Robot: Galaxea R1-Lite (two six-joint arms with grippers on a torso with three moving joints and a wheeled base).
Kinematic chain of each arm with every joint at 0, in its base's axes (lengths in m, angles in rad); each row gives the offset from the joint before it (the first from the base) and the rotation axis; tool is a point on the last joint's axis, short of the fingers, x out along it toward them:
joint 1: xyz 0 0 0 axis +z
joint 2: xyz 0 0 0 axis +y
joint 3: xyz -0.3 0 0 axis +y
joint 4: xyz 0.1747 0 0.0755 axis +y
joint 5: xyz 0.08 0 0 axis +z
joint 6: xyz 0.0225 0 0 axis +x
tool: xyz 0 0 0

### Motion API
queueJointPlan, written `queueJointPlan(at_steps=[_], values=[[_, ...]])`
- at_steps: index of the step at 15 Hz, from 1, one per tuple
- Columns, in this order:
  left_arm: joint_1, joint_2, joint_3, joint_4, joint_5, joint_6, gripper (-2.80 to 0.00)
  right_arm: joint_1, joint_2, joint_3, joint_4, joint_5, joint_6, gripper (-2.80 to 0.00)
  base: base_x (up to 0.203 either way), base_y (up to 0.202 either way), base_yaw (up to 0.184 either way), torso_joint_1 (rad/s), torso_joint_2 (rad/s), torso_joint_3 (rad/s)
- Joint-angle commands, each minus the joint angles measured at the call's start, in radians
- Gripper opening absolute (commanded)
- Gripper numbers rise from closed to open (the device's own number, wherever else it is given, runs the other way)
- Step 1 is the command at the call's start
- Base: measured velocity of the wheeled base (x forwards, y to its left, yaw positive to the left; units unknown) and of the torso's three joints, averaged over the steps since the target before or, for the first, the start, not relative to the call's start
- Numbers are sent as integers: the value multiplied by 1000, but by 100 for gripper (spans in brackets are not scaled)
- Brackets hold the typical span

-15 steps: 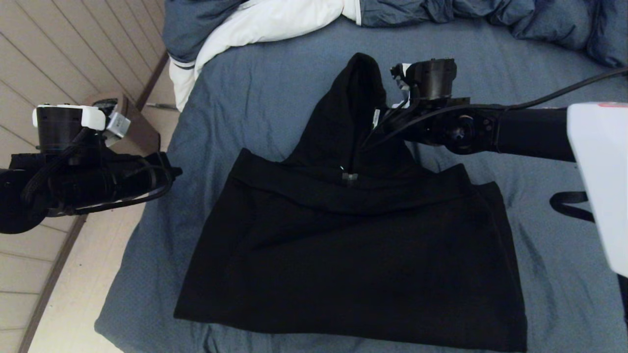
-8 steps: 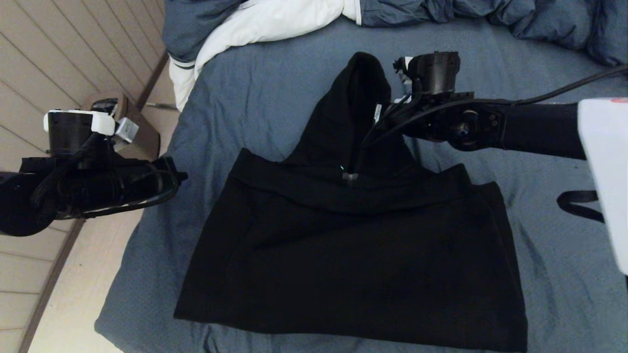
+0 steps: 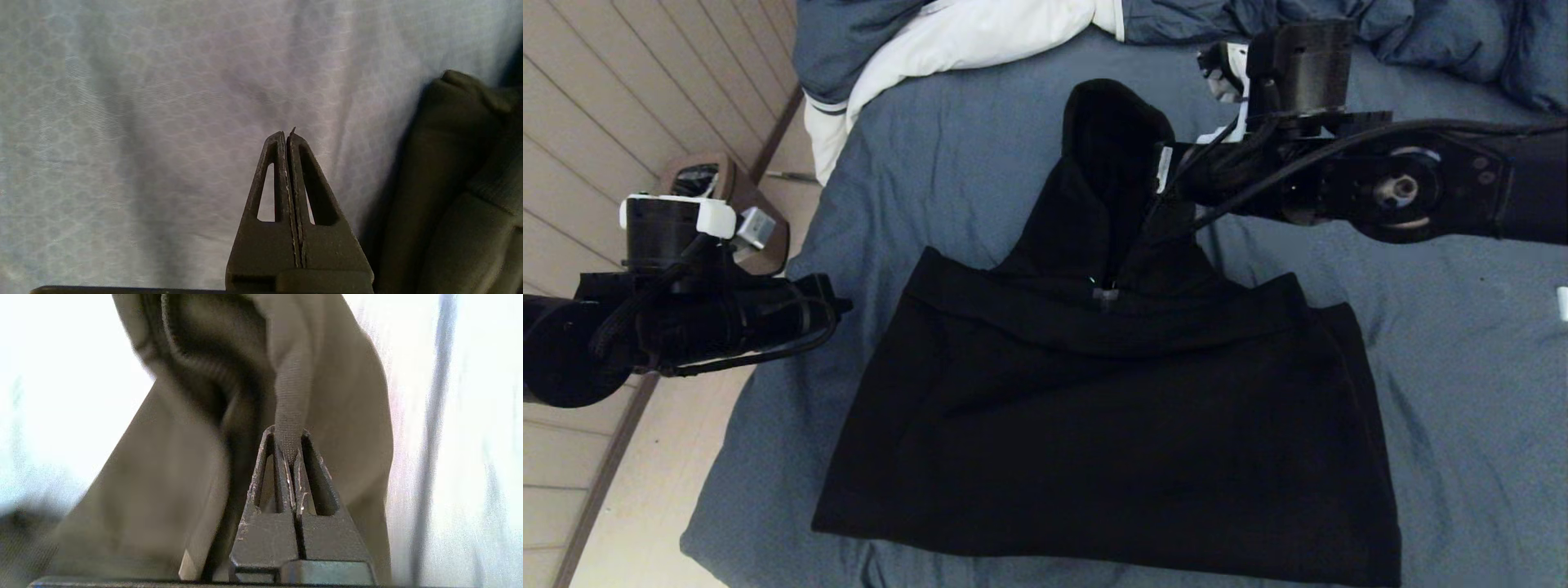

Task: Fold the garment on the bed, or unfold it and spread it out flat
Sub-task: Fold the black sweatshirt

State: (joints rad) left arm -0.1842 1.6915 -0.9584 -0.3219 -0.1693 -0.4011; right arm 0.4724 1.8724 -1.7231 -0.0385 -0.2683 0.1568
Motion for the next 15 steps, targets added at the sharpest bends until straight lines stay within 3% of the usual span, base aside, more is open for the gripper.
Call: queueJointPlan(at_steps=[1, 6, 15], values=[[-8, -3, 7, -6, -1, -2, -280, 64, -222, 177, -3, -1, -4, -280, 0, 0, 0, 0, 0, 0], [-17, -1, 15, -11, 0, -1, -280, 179, -412, 433, 2, 17, -59, -280, 0, 0, 0, 0, 0, 0], [-44, 4, 30, -15, 4, -1, -280, 235, -503, 788, 35, 85, -95, -280, 0, 0, 0, 0, 0, 0]])
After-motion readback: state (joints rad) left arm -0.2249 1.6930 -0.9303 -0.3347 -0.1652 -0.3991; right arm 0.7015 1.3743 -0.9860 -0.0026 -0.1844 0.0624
